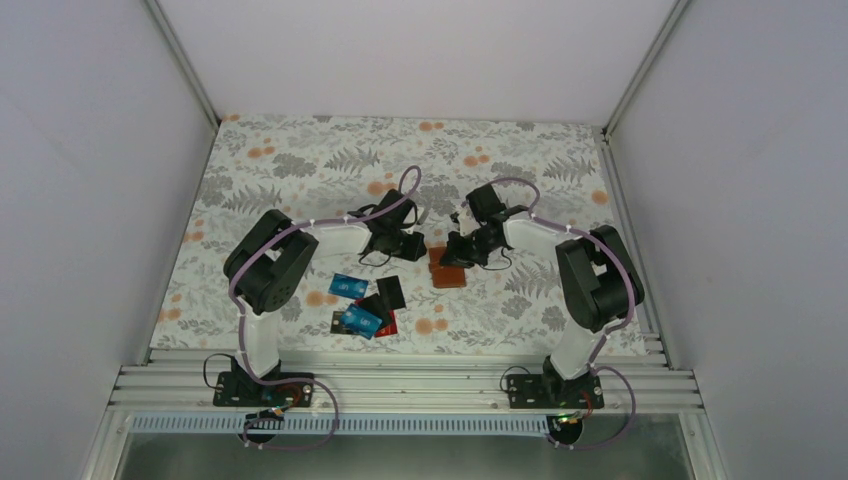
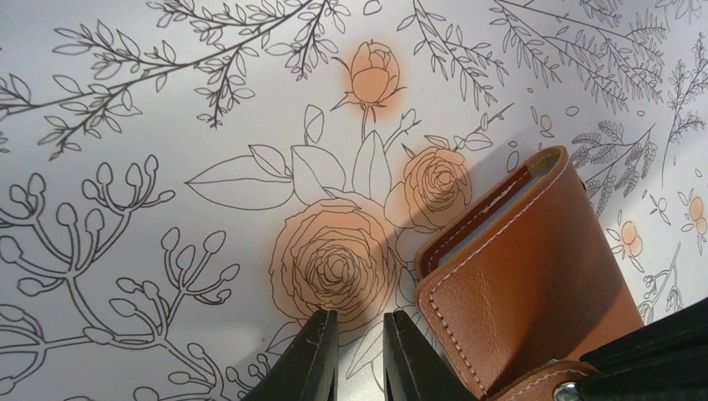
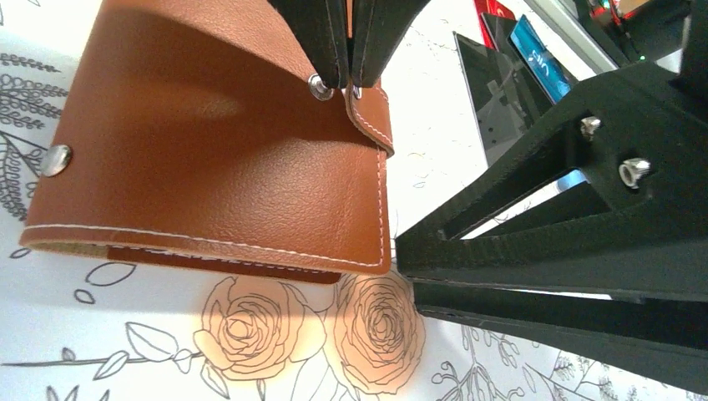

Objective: Put the credit cards into the card holder

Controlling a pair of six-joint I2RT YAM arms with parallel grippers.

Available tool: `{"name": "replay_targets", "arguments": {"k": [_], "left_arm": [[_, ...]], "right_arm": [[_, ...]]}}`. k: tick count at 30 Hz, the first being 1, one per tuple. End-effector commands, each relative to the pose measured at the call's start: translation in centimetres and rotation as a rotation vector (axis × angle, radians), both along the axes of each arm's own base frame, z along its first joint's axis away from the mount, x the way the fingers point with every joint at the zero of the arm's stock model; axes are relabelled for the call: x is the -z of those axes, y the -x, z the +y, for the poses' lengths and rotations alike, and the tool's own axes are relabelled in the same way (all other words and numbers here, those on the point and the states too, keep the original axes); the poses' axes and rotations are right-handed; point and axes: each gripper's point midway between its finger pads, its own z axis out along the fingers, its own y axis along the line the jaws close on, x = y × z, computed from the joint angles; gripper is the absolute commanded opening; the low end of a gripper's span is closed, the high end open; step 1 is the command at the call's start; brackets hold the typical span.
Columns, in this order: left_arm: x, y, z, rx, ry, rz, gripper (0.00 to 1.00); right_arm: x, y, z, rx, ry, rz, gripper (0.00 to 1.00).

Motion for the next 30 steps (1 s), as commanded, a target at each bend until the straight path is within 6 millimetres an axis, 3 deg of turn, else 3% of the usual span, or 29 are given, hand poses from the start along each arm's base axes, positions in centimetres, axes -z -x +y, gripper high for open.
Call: {"name": "replay_targets", "arguments": {"k": [1, 11, 18, 23, 30], "left_arm": [[0.0, -0.5, -0.3, 0.014, -0.016, -0.018, 0.17], [-0.8, -0.7, 0.0, -0.001, -0.029, -0.035, 0.17], [-4.8, -1.8, 0.0, -0.007, -0.027, -0.107, 0.17], [-7.3, -1.9, -1.4, 0.038, 0.038, -0.127, 0.18], [-6.1, -1.7, -4.3, 0.125, 0.095, -0.076, 0.18]], "right_arm": [[0.0, -0.1, -0.5, 0.003, 0.028, -0.020, 0.05], [2.4, 0.3, -1.3, 0.012, 0.047, 0.011, 0.05], [3.4, 0.8, -1.9, 0.017, 0.046, 0.025, 0.04], [4.0, 0.9, -2.5, 0.027, 0.050, 0.034, 0.05], [3.9, 0.8, -2.7, 0.029, 0.048, 0.033, 0.05]]}}
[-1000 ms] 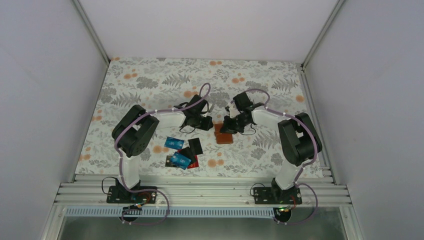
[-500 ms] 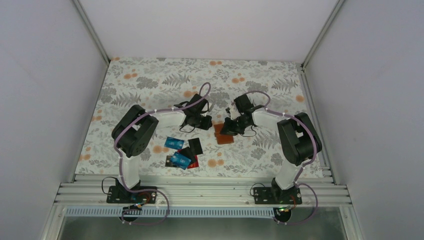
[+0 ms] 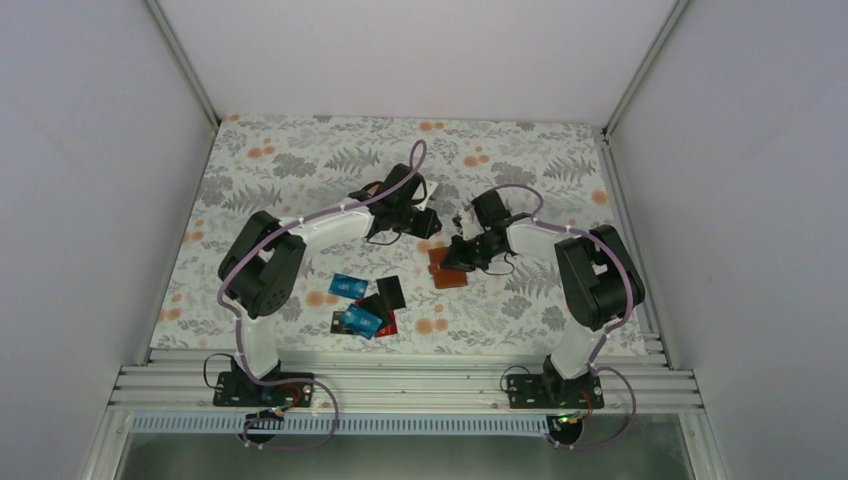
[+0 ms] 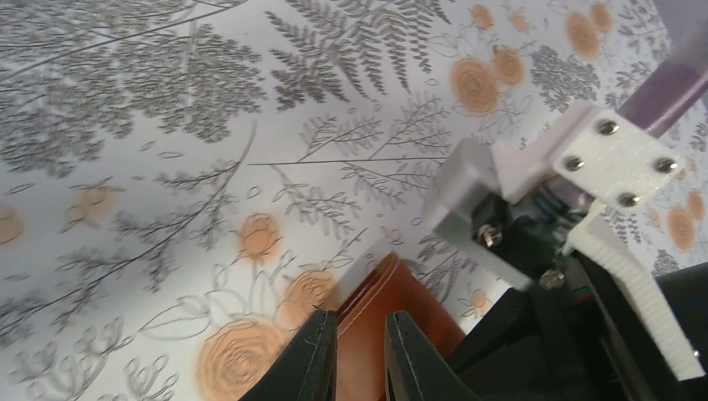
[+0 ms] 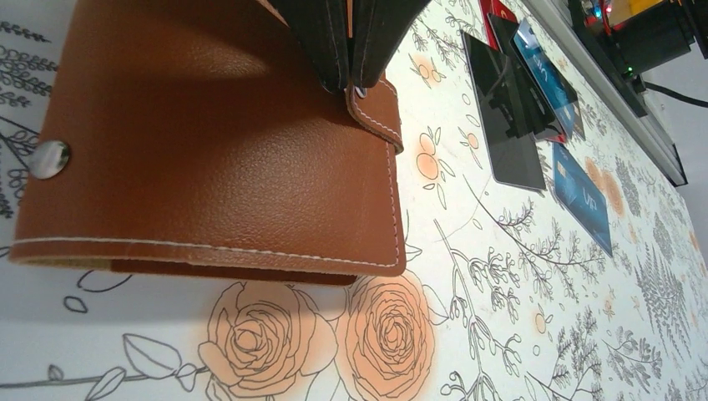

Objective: Put the credit cards into the card holder

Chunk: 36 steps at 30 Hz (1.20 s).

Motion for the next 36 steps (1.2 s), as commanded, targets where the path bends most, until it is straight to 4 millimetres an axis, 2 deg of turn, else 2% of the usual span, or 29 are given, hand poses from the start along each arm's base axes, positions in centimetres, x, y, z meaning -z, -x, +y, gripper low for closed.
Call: {"name": "replay_targets", "arguments": {"k": [1, 9, 13, 18, 27, 36], "left_arm": [[1.6, 0.8, -2.2, 0.092, 0.029, 0.053, 0.18], [3.8, 2.5, -3.9, 0.178, 0.055, 0.144, 0.18], [4.6, 3.9, -4.0, 0.223, 0.075, 0.184, 0.18], [5.8, 4.6, -3.4, 0.238, 0.053, 0.200, 0.18], [8.1, 4.0, -1.9, 0.179, -0.066, 0.175, 0.17], [8.7, 4.0, -1.6, 0.167, -0.105, 0.159, 0.17]], "right_arm": [[2.5, 0.7, -2.1, 0.026, 0.098, 0.039, 0.04], [1.9, 0.3, -2.0, 0.028, 0.093, 0.027, 0.04], [1.8, 0.3, -2.0, 0.029, 0.092, 0.025, 0.05], [1.7, 0.2, -2.0, 0.030, 0.092, 0.025, 0.05], [-0.2, -0.8, -1.7, 0.026, 0.085, -0.010, 0.05], [-1.3, -1.1, -1.5, 0.029, 0.075, -0.025, 0.04]]}}
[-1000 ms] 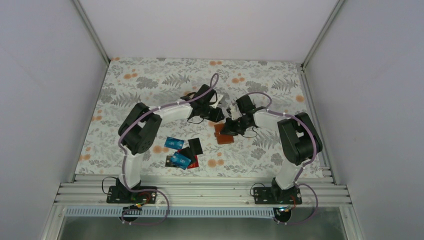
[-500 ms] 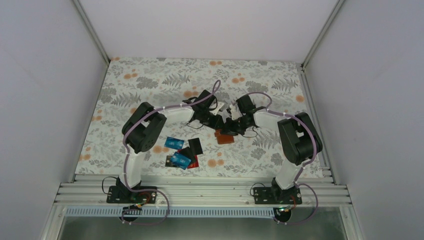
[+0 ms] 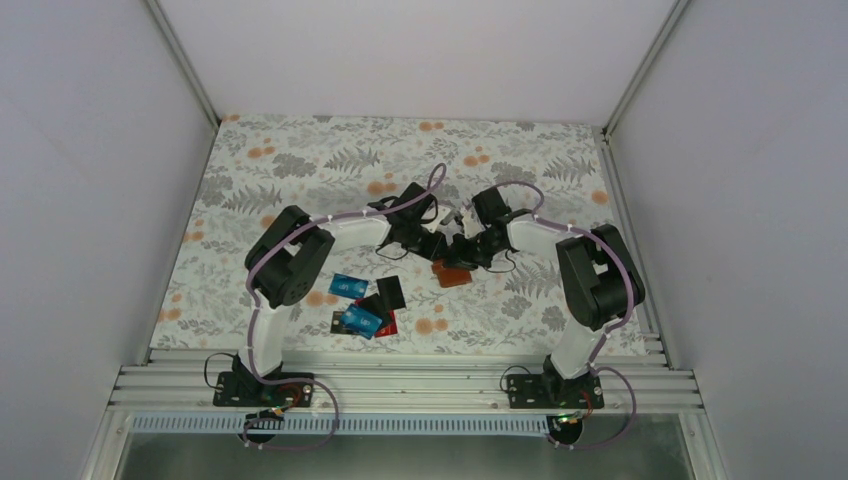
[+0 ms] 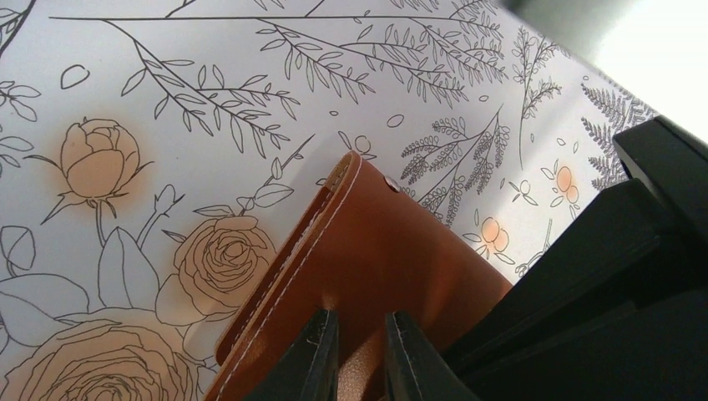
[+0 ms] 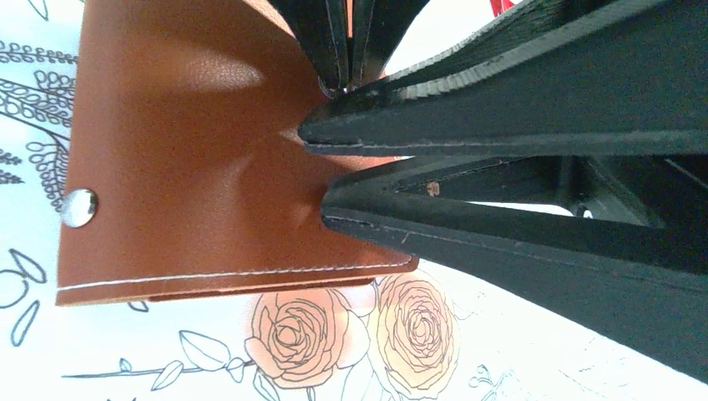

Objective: Put the credit cards into the card holder

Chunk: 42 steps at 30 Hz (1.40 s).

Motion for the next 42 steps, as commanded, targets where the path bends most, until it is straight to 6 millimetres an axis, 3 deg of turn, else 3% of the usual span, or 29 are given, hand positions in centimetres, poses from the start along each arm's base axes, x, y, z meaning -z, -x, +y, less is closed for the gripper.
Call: {"name": "replay_targets", "arguments": {"k": [1, 7, 16, 21, 42], "left_arm": [[2.6, 0.5, 1.2, -0.007, -0.094, 0.007, 0.17], [2.7, 0.5, 1.3, -0.010, -0.106, -0.002, 0.17], [2.8, 0.8, 1.0, -0.003, -0.108, -0.002, 0.17], [2.7, 0.8, 1.1, -0.006, -0.113, -0.007, 0.17], [2.2, 1.3, 1.9, -0.013, -0.108, -0.038, 0.17]], "right_arm": [[-1.3, -0.9, -0.8, 0.016, 0.030, -0.041, 0.04], [-1.6, -1.3, -1.1, 0.025, 0.057, -0.055, 0.04], [1.2, -1.0, -1.9, 0.042, 0.113, -0.012, 0.05], [1.9, -1.1, -3.1, 0.067, 0.186, -0.011, 0.04], [8.2, 1.6, -8.2, 0.112, 0.433, 0.171, 0.04]]}}
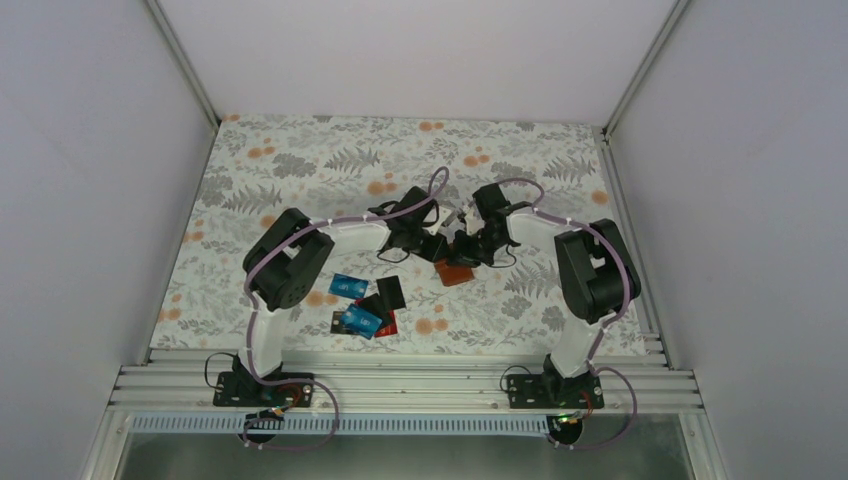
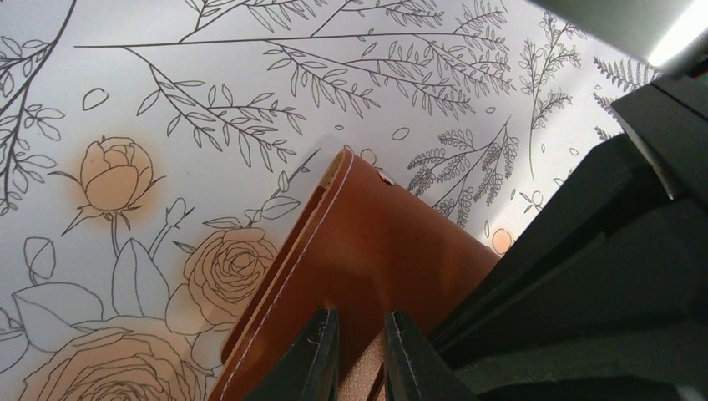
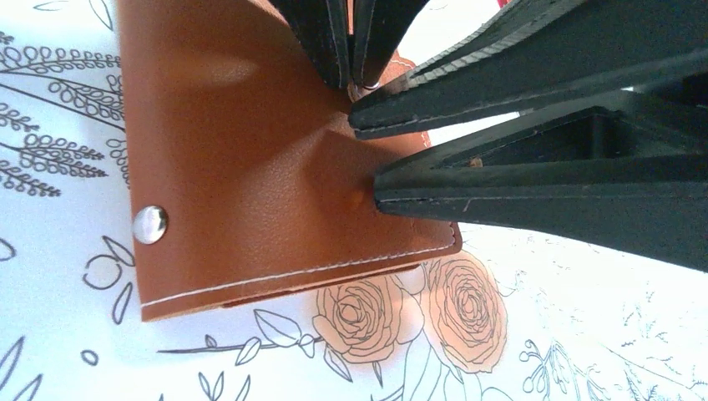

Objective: Put the credit cards into the card holder

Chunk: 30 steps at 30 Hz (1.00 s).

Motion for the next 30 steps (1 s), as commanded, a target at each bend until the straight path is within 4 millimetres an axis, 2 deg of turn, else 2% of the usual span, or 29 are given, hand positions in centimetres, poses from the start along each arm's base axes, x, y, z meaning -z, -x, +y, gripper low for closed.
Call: {"name": "replay_targets", "arguments": {"k": [1, 6, 8, 10, 12, 14, 21, 24, 26, 30], "left_arm": [[2.2, 1.6, 2.1, 0.000, -0.095, 0.034, 0.17], [2.2, 1.9, 2.1, 0.011, -0.084, 0.034, 0.17], [2.0, 1.6, 2.2, 0.005, -0.083, 0.024, 0.17], [1.5, 1.3, 2.2, -0.002, -0.075, 0.013, 0.17], [0.5, 0.8, 2.1, -0.011, -0.060, -0.005, 0.17], [-0.5, 0.2, 2.0, -0.019, -0.049, -0.025, 0.17], [-4.1, -1.9, 1.7, -0.039, -0.034, -0.087, 0.18], [-5.8, -3.0, 2.1, -0.066, -0.029, -0.113, 0.20], [-7.2, -3.7, 2.5, -0.091, -0.029, -0.140, 0.22], [-10.7, -4.7, 4.7, -0.175, -0.044, -0.215, 0.29]], "right_arm": [[7.4, 2.4, -7.2, 0.071, 0.377, 0.127, 0.04], [8.9, 3.6, -8.0, 0.070, 0.420, 0.187, 0.04], [8.9, 3.8, -7.6, 0.066, 0.397, 0.195, 0.04], [8.0, 3.2, -6.4, 0.058, 0.333, 0.182, 0.05], [6.2, 2.2, -4.8, 0.042, 0.247, 0.150, 0.05], [3.9, 1.0, -3.1, 0.020, 0.156, 0.111, 0.10], [-3.5, -2.1, 0.1, -0.030, -0.023, -0.022, 0.24], [-6.4, -2.8, 1.0, -0.046, -0.079, -0.067, 0.30], [-8.5, -3.1, 1.4, -0.053, -0.109, -0.102, 0.41], [-12.2, -4.3, 0.4, -0.023, -0.058, -0.215, 0.57]]}}
